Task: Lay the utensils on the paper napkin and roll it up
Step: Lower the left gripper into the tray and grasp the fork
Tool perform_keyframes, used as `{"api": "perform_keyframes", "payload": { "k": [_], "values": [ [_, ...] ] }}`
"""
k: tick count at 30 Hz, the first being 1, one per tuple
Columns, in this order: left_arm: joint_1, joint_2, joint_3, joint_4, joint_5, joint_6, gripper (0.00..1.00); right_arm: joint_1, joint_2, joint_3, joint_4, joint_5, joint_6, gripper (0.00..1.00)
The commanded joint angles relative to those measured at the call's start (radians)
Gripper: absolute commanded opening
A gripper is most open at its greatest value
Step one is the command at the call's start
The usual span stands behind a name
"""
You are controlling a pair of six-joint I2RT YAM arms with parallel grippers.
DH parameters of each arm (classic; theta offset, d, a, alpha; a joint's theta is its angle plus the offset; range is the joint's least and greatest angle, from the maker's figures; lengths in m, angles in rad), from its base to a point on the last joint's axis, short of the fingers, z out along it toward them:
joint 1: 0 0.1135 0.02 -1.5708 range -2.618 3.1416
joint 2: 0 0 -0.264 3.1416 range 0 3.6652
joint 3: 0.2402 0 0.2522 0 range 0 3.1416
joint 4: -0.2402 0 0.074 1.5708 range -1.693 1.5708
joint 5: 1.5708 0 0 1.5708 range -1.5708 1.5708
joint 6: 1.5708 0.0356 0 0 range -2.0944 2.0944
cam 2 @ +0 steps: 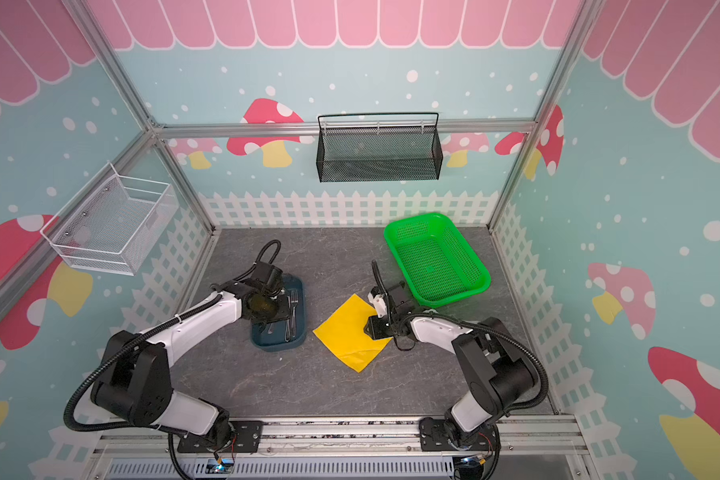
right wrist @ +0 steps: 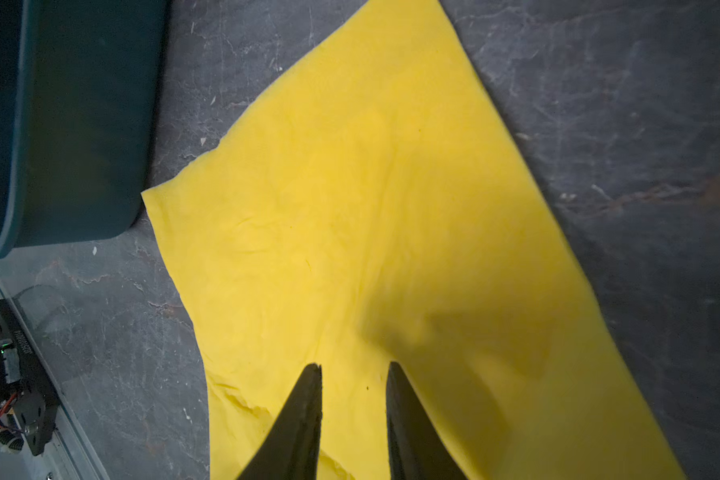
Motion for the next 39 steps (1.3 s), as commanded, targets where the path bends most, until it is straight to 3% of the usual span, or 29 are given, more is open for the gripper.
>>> {"api": "perform_keyframes", "payload": {
  "k": [1, 7, 15, 39],
  "values": [
    [0.005, 0.035, 0.033, -0.024, -0.036, 0.02, 0.54, 0.013, -0.014, -0.004, -0.03, -0.021, -0.046, 0.3],
    [0.027, 0.147, 0.155, -0.096, -0.07, 0.078, 0.46, 0.011, -0.035, 0.046, -0.048, -0.012, -0.09, 0.32],
    [0.031, 0.264, 0.243, -0.108, 0.124, 0.123, 0.35, 0.012, -0.022, 0.076, -0.063, 0.011, -0.106, 0.34],
    [0.009, 0.444, 0.336, -0.129, 0.055, 0.084, 0.27, 0.012, -0.019, 0.093, -0.07, 0.041, -0.106, 0.36]
  ]
}}
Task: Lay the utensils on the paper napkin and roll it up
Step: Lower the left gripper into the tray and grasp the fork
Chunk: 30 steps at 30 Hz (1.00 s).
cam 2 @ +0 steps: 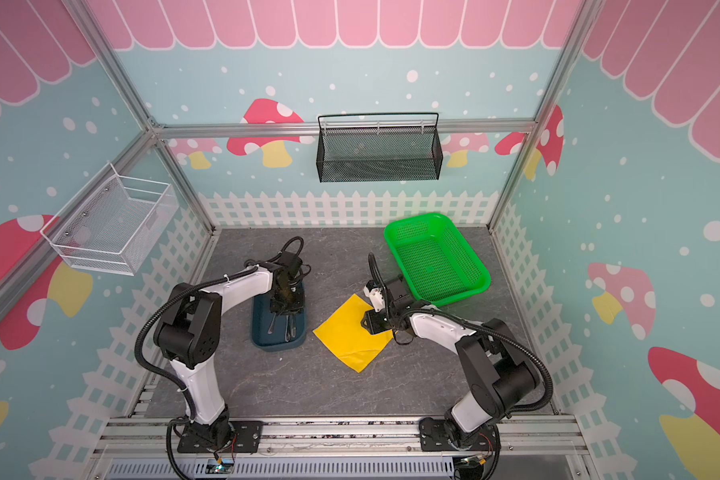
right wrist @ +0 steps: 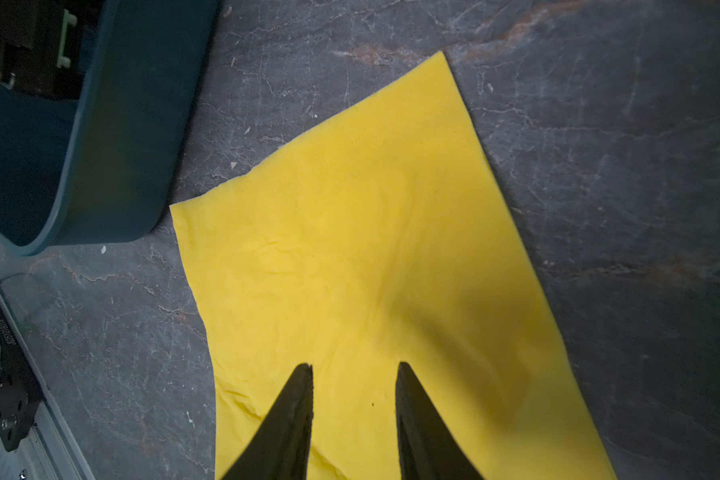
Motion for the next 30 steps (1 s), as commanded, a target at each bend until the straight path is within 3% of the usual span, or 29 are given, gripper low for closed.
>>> {"api": "perform_keyframes", "payload": {
  "k": [1, 11, 13, 18, 25, 30],
  "values": [
    [-0.003, 0.023, 0.024, -0.03, -0.047, -0.003, 0.28, 0.008, -0.005, 0.019, -0.025, 0.011, -0.019, 0.36],
    [-0.003, 0.087, 0.039, -0.028, -0.038, 0.03, 0.26, 0.008, -0.01, 0.023, -0.034, 0.025, -0.019, 0.36],
    [-0.003, 0.095, 0.039, -0.025, -0.033, 0.035, 0.19, 0.009, -0.012, 0.022, -0.037, 0.029, -0.019, 0.36],
    [-0.003, 0.102, 0.032, -0.023, -0.031, 0.042, 0.16, 0.008, -0.017, 0.023, -0.038, 0.041, -0.016, 0.36],
    [-0.004, 0.039, 0.018, -0.027, -0.03, 0.052, 0.0, 0.008, -0.055, 0.026, -0.036, 0.079, -0.009, 0.36],
    [-0.003, -0.052, 0.015, -0.038, -0.052, 0.043, 0.0, 0.009, -0.101, 0.017, -0.022, 0.126, 0.003, 0.36]
  ]
}}
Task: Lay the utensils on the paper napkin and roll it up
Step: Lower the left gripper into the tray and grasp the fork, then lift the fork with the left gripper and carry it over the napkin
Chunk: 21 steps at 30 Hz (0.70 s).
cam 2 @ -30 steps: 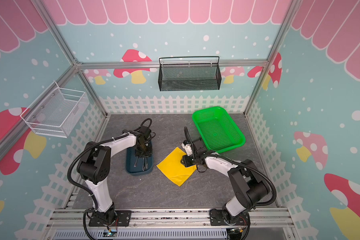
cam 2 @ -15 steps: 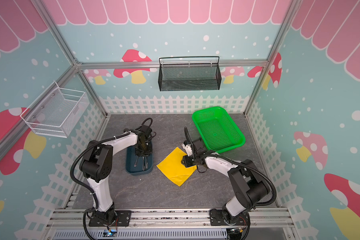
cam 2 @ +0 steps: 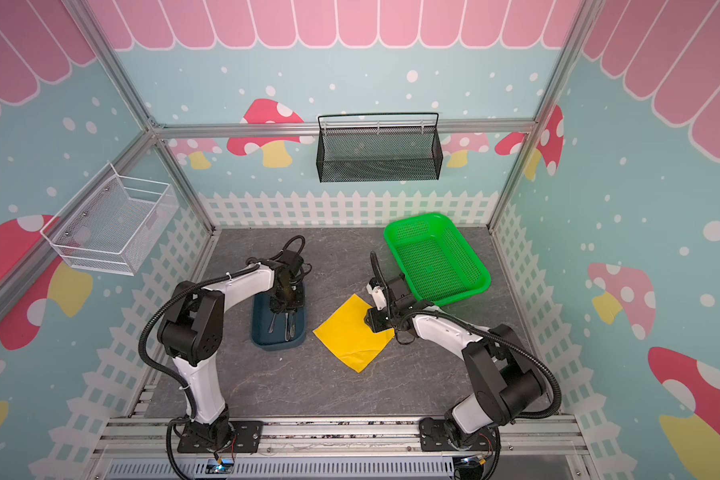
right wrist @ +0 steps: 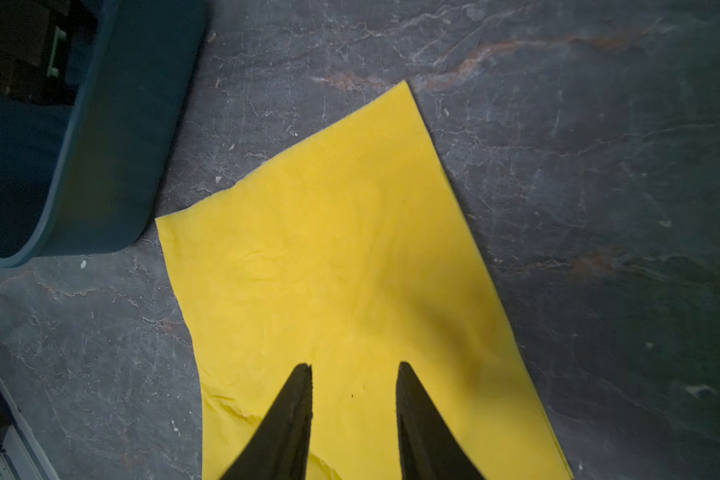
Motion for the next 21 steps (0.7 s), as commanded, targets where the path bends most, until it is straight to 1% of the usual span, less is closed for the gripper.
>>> {"api": "perform_keyframes", "payload": {
  "k": [1, 7, 12, 17, 21],
  "values": [
    [-0.004, -0.074, -0.012, -0.017, -0.017, 0.011, 0.0, 0.008, -0.047, 0.013, 0.005, 0.051, 0.008, 0.37],
    [-0.003, -0.115, -0.019, -0.036, -0.025, -0.004, 0.0, 0.008, -0.108, -0.015, 0.036, 0.096, 0.032, 0.37],
    [-0.004, -0.136, -0.032, -0.041, -0.009, -0.015, 0.0, 0.008, -0.143, -0.034, 0.052, 0.13, 0.045, 0.37],
    [-0.009, -0.215, -0.033, -0.07, -0.003, -0.04, 0.0, 0.007, -0.172, -0.047, 0.065, 0.178, 0.068, 0.37],
    [-0.032, -0.286, -0.01, -0.102, -0.013, -0.069, 0.0, 0.006, -0.198, -0.067, 0.084, 0.217, 0.09, 0.37]
  ]
}}
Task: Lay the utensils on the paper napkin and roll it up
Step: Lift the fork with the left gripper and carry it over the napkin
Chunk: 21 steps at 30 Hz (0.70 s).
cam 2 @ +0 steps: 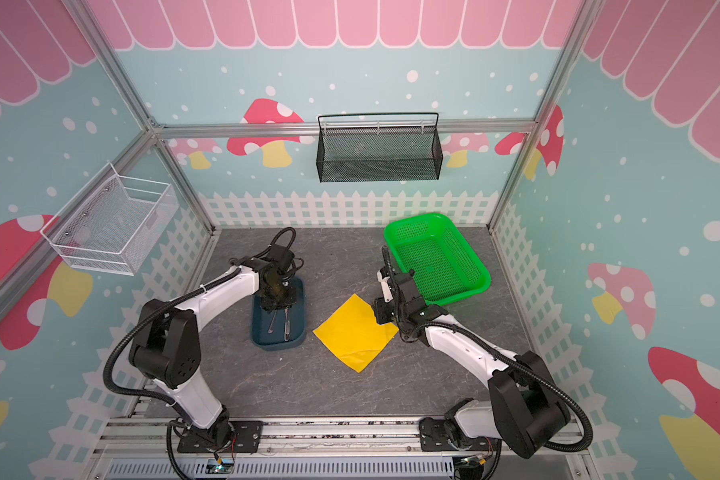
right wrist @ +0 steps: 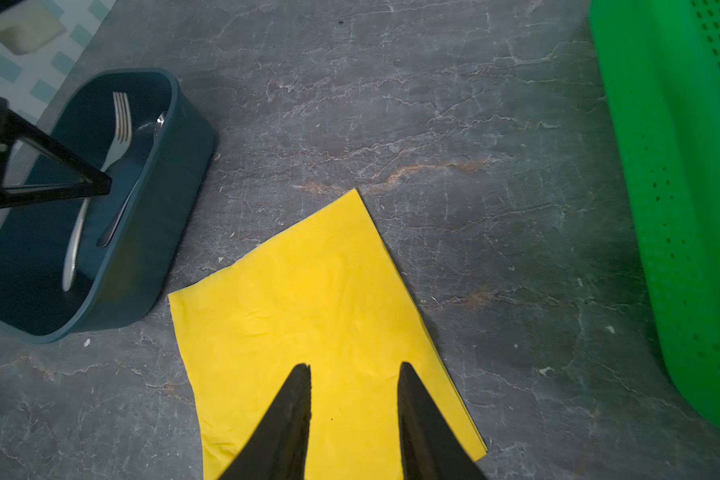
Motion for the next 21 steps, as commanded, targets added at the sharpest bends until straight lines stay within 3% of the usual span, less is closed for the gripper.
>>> {"api": "perform_keyframes", "payload": {
  "k": [1, 6, 11, 21],
  "values": [
    [-0.028, -0.074, 0.035, -0.047, -0.01, -0.041, 0.0, 0.005, -0.031, -0.028, 0.03, 0.057, 0.034, 0.38],
    [-0.129, -0.079, 0.112, -0.086, -0.007, -0.097, 0.0, -0.002, -0.035, -0.035, 0.036, 0.062, 0.053, 0.39],
    [-0.254, 0.01, 0.195, -0.076, 0.018, -0.154, 0.0, -0.04, -0.036, -0.059, 0.05, 0.019, 0.102, 0.4],
    [-0.439, 0.243, 0.263, 0.115, 0.137, -0.337, 0.0, -0.138, -0.116, -0.151, 0.079, -0.027, 0.148, 0.41]
  ]
}}
